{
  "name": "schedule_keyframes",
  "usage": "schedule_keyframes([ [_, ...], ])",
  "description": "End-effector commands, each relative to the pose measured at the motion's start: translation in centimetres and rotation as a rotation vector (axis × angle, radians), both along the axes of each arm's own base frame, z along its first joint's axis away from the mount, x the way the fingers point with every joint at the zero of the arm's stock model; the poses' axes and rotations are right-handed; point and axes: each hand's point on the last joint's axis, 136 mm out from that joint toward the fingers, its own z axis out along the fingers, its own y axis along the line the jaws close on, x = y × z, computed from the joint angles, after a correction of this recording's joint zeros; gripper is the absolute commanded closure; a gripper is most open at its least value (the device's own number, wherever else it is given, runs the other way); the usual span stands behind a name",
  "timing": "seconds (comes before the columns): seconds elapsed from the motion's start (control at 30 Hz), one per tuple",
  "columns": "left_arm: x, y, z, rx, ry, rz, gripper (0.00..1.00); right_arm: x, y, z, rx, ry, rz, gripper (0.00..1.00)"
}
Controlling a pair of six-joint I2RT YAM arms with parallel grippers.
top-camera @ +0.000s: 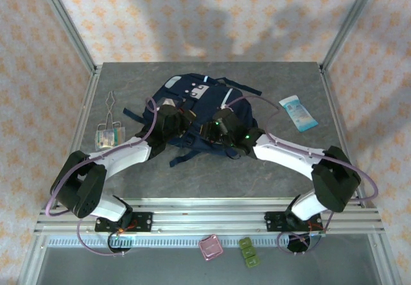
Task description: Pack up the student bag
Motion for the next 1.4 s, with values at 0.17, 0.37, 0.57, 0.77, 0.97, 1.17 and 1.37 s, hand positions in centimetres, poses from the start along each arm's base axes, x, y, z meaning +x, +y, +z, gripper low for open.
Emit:
schedule_keyframes([
  [0.17, 0.7, -3.5, 7.2, -0.171, -0.184, -0.079, 1.00, 3.3, -2.0, 2.5, -0.050, -0.106, -0.197, 0.60],
  [0.37, 0.8, -3.5, 7.2, -0.167, -0.188, -0.079, 1.00, 1.4, -2.2, 1.3, -0.119, -0.074, -0.131, 0.60],
  [0.57, 0.7, -3.5, 6.8, -0.168, -0.183, -0.082, 1.00, -1.3, -3.9, 2.2, -0.077, -0.088, -0.125, 0.62],
  [0.77, 0.6, -3.4, 6.8, -0.171, -0.184, -0.078, 1.00, -1.9, -3.2, 1.8, -0.050, -0.088, -0.078, 0.67],
  [0.97, 0.6, -3.6, 6.9, -0.179, -0.183, -0.084, 1.00, -1.3, -2.2, 1.2, -0.051, -0.089, -0.060, 0.67],
  [1.17, 0.5, -3.8, 7.2, -0.193, -0.189, -0.092, 1.00, -0.2, -1.0, 1.1, -0.066, -0.093, -0.053, 0.74],
  [1.37, 0.5, -3.9, 7.1, -0.201, -0.187, -0.096, 1.00, 0.9, -0.7, 0.6, -0.104, -0.100, -0.080, 0.78],
])
